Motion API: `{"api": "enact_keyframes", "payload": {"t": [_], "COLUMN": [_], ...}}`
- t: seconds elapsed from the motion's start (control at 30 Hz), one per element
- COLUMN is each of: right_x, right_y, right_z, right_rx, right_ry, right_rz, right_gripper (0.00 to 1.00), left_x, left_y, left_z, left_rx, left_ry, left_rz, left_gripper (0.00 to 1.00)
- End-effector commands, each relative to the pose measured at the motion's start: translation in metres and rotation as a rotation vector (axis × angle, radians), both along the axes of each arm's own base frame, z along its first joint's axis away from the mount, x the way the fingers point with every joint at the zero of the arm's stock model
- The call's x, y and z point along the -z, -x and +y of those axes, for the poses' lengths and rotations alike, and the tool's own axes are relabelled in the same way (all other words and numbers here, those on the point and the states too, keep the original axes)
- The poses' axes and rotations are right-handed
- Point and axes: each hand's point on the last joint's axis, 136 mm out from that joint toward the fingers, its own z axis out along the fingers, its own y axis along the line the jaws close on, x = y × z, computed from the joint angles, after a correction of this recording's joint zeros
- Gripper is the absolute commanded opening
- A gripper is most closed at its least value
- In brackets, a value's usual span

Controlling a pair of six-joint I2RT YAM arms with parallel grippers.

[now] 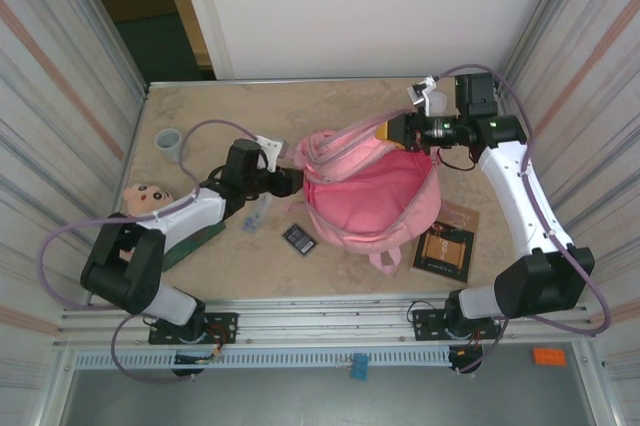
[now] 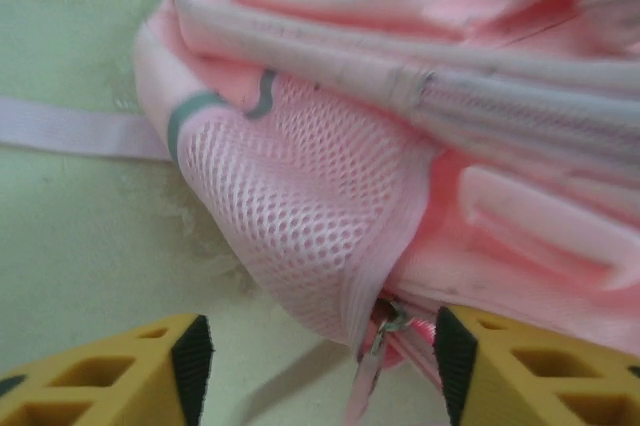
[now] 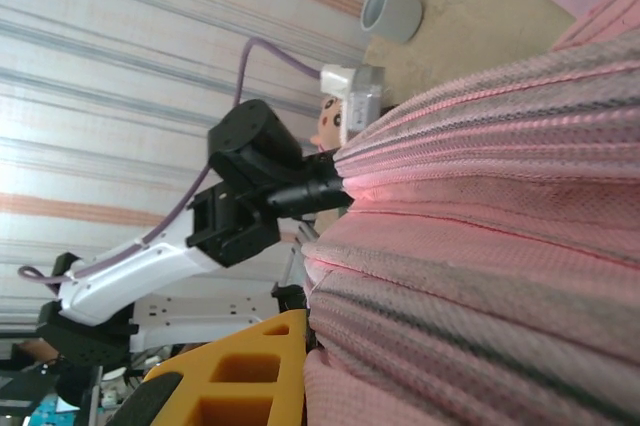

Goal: Pack the student bag

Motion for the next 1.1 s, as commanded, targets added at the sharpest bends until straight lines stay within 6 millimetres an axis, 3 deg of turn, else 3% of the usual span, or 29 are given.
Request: {"api": "enact_keyframes", "payload": {"t": [0.0, 0.13, 0.23, 0.5, 0.63, 0.77, 0.83, 0.9, 0.97, 1.07], "right_x": [-0.018, -0.007, 0.003, 0.045, 0.089, 0.134, 0.155, 0.170, 0.185, 0.206], "right_y": [-0.012, -0.033, -0.050, -0.094, -0.118, -0.125, -0.123, -0.118, -0.109, -0.090], "right_z": [0.011, 0.020, 0.029, 0.048, 0.035, 0.023, 0.020, 0.017, 0.013, 0.003], "right_rx": [-0.046, -0.029, -0.038, 0.015, 0.177, 0.258, 0.286, 0.314, 0.339, 0.366], "right_ry": [-0.025, 0.005, 0.014, 0.042, 0.109, 0.105, 0.121, 0.149, 0.206, 0.321], "right_rz": [-0.196, -0.309, -0.335, -0.311, -0.222, -0.095, -0.035, 0.018, 0.070, 0.149], "right_gripper": [0.00, 0.00, 0.00, 0.00, 0.00, 0.01, 0.08, 0.21, 0.35, 0.48], "left_x": [-0.056, -0.066, -0.063, -0.048, -0.038, -0.023, -0.017, -0.013, -0.009, -0.005], "left_y": [0.001, 0.017, 0.026, 0.036, 0.037, 0.041, 0.044, 0.046, 0.050, 0.056], "left_z": [0.012, 0.039, 0.054, 0.065, 0.068, 0.069, 0.068, 0.068, 0.067, 0.065], "left_rx": [-0.066, -0.169, -0.225, -0.277, -0.311, -0.336, -0.345, -0.352, -0.359, -0.360], "left_ry": [0.057, 0.026, -0.002, -0.024, -0.015, -0.007, 0.006, 0.019, 0.035, 0.051], "left_rz": [-0.103, -0.096, -0.079, -0.019, 0.025, 0.093, 0.130, 0.162, 0.195, 0.232], "left_gripper": [0.71, 0.72, 0.72, 0.72, 0.72, 0.71, 0.71, 0.71, 0.71, 0.71]}}
